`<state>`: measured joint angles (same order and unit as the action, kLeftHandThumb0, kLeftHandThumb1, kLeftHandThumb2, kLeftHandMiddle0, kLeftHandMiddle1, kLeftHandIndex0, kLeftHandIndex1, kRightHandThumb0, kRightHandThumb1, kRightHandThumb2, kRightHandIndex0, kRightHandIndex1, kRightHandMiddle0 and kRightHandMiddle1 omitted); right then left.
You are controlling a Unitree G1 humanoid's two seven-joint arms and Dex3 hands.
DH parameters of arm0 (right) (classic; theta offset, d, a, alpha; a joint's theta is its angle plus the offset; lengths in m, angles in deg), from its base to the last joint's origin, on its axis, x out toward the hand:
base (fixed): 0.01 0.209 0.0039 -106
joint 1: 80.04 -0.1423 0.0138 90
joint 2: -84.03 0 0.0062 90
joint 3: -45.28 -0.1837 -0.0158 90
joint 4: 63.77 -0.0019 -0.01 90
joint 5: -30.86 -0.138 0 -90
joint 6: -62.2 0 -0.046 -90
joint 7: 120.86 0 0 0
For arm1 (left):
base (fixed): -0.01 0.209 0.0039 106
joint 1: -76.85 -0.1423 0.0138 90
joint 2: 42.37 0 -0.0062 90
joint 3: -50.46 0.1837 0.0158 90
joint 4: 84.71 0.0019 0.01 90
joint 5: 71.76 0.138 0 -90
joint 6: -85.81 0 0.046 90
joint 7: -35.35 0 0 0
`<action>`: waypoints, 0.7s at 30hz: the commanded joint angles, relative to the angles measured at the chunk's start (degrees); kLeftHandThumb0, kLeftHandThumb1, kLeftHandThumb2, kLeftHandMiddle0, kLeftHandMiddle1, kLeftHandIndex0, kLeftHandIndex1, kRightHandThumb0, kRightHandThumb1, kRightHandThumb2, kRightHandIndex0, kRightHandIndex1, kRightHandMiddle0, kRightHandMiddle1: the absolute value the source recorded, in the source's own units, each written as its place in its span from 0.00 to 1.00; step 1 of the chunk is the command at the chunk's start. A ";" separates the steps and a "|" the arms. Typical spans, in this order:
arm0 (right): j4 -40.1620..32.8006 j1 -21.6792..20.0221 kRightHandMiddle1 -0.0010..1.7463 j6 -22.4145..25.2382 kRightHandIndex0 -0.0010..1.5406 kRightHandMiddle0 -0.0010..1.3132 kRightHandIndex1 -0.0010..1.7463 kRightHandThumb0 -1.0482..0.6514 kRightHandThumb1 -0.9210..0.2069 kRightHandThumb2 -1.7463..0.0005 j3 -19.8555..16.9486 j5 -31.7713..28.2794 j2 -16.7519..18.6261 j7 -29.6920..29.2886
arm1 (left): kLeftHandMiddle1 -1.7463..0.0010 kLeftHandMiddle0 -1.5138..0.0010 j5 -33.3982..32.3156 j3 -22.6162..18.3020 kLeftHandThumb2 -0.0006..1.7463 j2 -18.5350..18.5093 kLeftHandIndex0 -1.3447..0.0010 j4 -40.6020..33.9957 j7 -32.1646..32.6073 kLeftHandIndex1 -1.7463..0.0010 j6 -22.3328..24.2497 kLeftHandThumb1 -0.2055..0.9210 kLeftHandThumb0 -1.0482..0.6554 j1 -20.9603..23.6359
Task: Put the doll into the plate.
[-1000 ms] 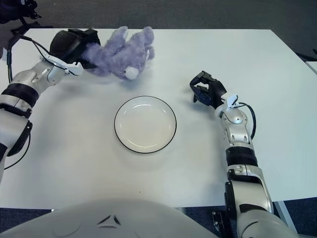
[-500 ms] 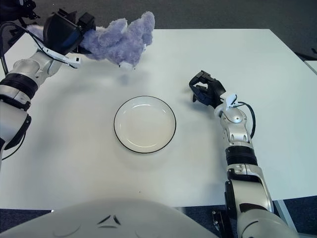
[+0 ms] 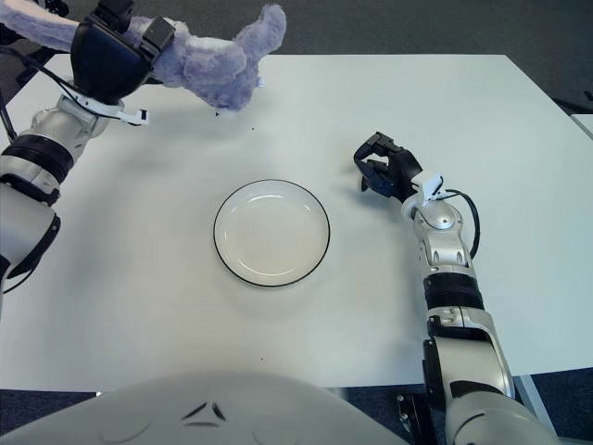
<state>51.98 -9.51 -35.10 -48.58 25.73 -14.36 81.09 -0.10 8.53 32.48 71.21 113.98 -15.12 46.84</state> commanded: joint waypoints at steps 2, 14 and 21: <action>1.48 3.01 0.96 4.36 0.47 0.20 0.95 0.41 0.00 0.74 2.22 2.65 -0.35 0.81 | 0.00 0.49 1.59 2.81 0.38 0.58 0.56 0.58 0.05 0.00 -0.69 0.70 0.66 -2.20; -0.47 3.45 0.97 6.93 0.46 0.18 0.95 0.41 0.00 0.73 4.24 3.82 -2.10 2.00 | 0.00 0.58 6.13 9.90 0.29 3.70 0.57 1.72 -1.81 0.00 8.61 0.77 0.63 -8.02; -1.61 3.53 0.98 8.06 0.46 0.17 0.95 0.41 0.00 0.72 5.33 4.62 -3.03 2.60 | 0.07 0.71 6.42 13.13 0.42 2.10 0.62 -0.32 -8.97 0.12 4.04 0.76 0.69 -10.33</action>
<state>48.59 -9.30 -30.82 -45.76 27.90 -17.48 81.56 5.15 19.13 35.27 71.59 110.77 -6.54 39.26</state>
